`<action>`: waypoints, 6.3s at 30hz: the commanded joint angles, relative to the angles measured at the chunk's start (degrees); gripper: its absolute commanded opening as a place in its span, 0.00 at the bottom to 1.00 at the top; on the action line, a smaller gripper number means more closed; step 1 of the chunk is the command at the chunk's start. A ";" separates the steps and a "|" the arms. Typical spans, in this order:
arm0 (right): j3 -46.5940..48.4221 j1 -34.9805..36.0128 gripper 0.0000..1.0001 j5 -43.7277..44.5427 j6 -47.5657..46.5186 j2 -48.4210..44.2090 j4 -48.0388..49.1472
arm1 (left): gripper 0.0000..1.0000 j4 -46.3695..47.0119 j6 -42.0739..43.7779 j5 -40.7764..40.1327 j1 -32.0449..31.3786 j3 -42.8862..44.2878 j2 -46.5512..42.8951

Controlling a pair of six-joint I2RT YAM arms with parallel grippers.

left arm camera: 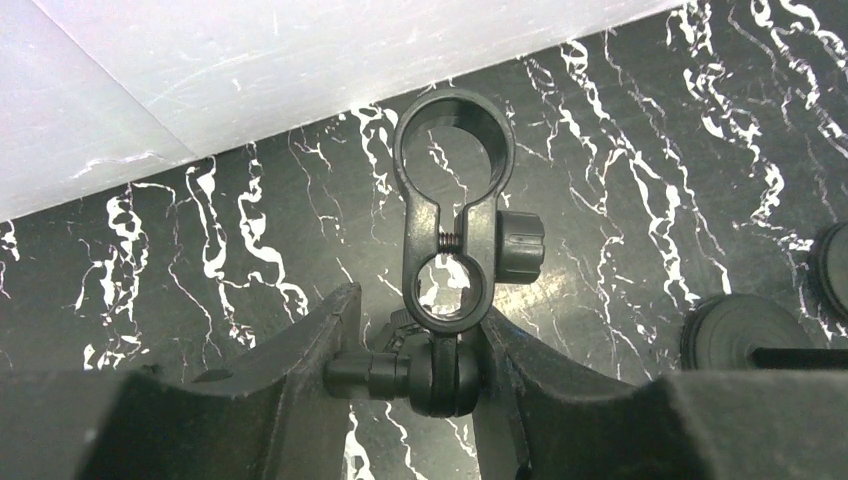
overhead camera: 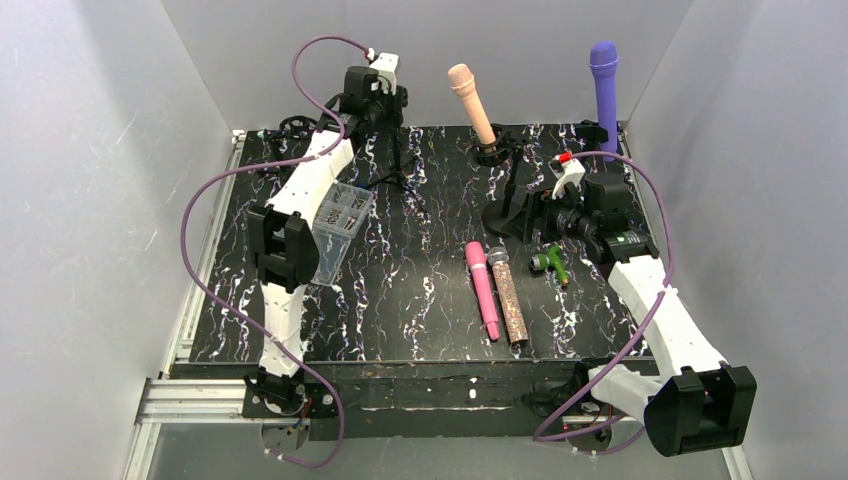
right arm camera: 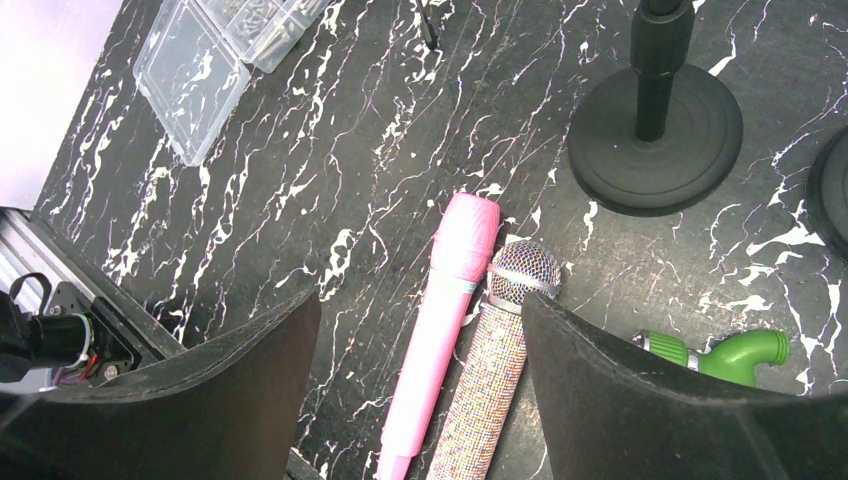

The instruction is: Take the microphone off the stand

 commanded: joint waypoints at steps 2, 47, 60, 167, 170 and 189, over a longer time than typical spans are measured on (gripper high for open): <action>-0.73 -0.51 0.82 -0.97 0.09 -0.27 2.98 | 0.00 -19.63 1.69 -0.14 -1.07 -1.31 8.31; -0.24 -1.13 0.83 -0.06 -1.03 -1.69 2.40 | 0.98 -14.28 7.17 -0.84 -1.71 -8.24 -3.19; 12.51 -0.62 0.88 0.13 -8.66 -1.61 -6.80 | 0.98 -20.42 9.19 0.47 -1.66 -17.52 -23.82; 59.17 15.12 0.01 -11.50 -2.61 29.27 -7.87 | 0.98 -34.26 2.72 28.28 -1.47 -24.54 -40.94; 52.44 15.12 0.01 -14.84 1.35 25.63 -4.69 | 0.98 -34.60 -1.98 32.11 -1.48 -21.57 -40.05; 7.78 25.30 0.01 2.47 11.57 17.93 6.09 | 0.98 -40.14 4.87 17.84 1.97 -26.86 -46.60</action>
